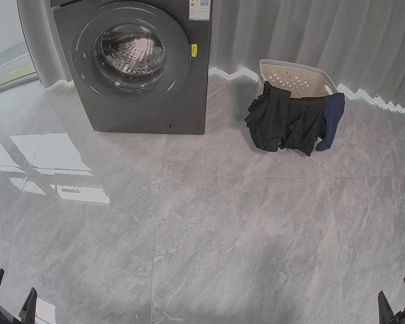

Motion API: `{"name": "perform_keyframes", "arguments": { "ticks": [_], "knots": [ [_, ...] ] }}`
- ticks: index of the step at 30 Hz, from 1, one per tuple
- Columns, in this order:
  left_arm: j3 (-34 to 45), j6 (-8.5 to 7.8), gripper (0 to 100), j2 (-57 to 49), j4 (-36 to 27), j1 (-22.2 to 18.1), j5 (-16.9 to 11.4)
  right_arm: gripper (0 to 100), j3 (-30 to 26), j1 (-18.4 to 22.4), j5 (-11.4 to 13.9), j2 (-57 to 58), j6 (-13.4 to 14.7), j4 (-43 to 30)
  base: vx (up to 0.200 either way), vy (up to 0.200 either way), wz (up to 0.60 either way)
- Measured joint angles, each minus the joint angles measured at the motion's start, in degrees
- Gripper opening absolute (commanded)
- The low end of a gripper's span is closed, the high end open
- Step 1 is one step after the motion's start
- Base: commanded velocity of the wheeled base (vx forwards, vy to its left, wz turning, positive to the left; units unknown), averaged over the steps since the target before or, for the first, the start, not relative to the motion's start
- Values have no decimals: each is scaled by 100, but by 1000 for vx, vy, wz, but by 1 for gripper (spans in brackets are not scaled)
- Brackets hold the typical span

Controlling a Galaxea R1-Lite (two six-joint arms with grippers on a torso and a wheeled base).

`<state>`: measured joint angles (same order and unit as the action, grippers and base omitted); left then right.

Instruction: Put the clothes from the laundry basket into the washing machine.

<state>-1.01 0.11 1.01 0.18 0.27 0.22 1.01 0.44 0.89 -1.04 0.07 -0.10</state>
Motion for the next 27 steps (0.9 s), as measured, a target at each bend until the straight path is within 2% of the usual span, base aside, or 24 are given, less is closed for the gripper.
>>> {"name": "perform_keyframes", "arguments": {
  "ticks": [15,27],
  "knots": [
    [0,43,100,0,4,6,7,100,0,0,-2,0,2,2,0,0,0],
    [0,65,100,0,4,17,2,100,0,11,-21,0,22,0,200,0,0]
  ]
}}
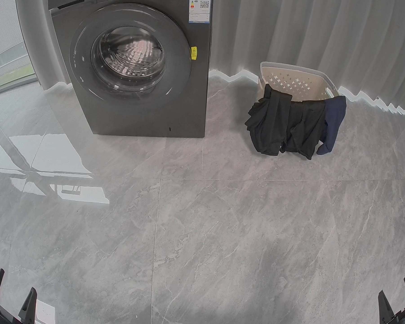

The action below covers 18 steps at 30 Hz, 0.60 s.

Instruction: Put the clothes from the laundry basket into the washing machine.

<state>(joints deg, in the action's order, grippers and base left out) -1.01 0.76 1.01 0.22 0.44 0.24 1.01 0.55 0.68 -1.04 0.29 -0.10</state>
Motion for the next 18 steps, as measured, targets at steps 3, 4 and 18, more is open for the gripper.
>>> {"name": "perform_keyframes", "arguments": {
  "ticks": [3,4,18],
  "knots": [
    [0,9,100,0,2,0,0,100,0,0,-2,0,0,0,200,0,0],
    [0,13,100,0,2,0,2,100,0,-2,-2,0,0,0,200,0,0],
    [0,107,100,0,11,-2,9,100,0,-2,0,0,-2,0,200,0,0]
  ]
}}
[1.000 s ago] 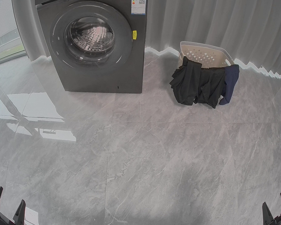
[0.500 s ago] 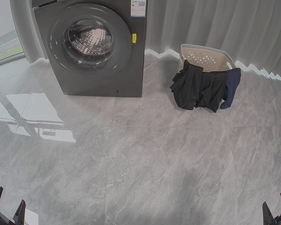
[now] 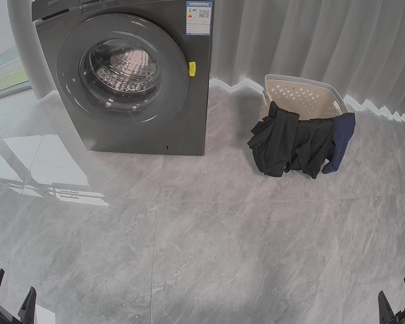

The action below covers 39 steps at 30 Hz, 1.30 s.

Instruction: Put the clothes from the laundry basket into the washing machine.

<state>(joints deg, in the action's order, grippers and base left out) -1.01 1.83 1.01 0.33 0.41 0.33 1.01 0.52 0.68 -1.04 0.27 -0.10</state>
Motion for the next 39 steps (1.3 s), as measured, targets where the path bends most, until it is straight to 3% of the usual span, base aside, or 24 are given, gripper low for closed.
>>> {"name": "perform_keyframes", "arguments": {
  "ticks": [9,39],
  "knots": [
    [0,5,100,0,-4,7,0,100,0,0,0,0,0,5,67,0,0],
    [0,62,100,2,-6,2,-1,100,0,-9,-2,0,0,-1,0,-200,0]
  ]
}}
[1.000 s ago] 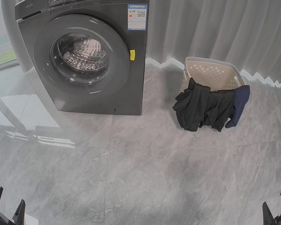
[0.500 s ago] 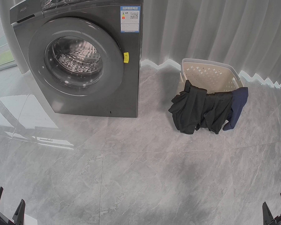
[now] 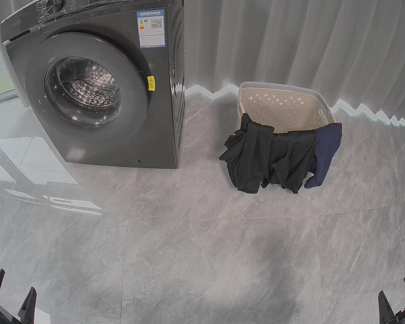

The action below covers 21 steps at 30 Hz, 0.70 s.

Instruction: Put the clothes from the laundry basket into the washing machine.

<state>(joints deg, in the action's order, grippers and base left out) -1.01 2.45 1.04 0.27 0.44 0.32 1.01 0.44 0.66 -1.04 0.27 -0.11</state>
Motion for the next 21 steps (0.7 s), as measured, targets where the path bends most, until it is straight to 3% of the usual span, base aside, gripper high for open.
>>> {"name": "perform_keyframes", "arguments": {
  "ticks": [18,21],
  "knots": [
    [0,23,100,-2,-2,0,20,100,0,0,2,0,-2,1,0,-200,0],
    [0,33,100,-2,-2,0,28,100,0,0,2,0,-2,1,0,0,0]
  ]
}}
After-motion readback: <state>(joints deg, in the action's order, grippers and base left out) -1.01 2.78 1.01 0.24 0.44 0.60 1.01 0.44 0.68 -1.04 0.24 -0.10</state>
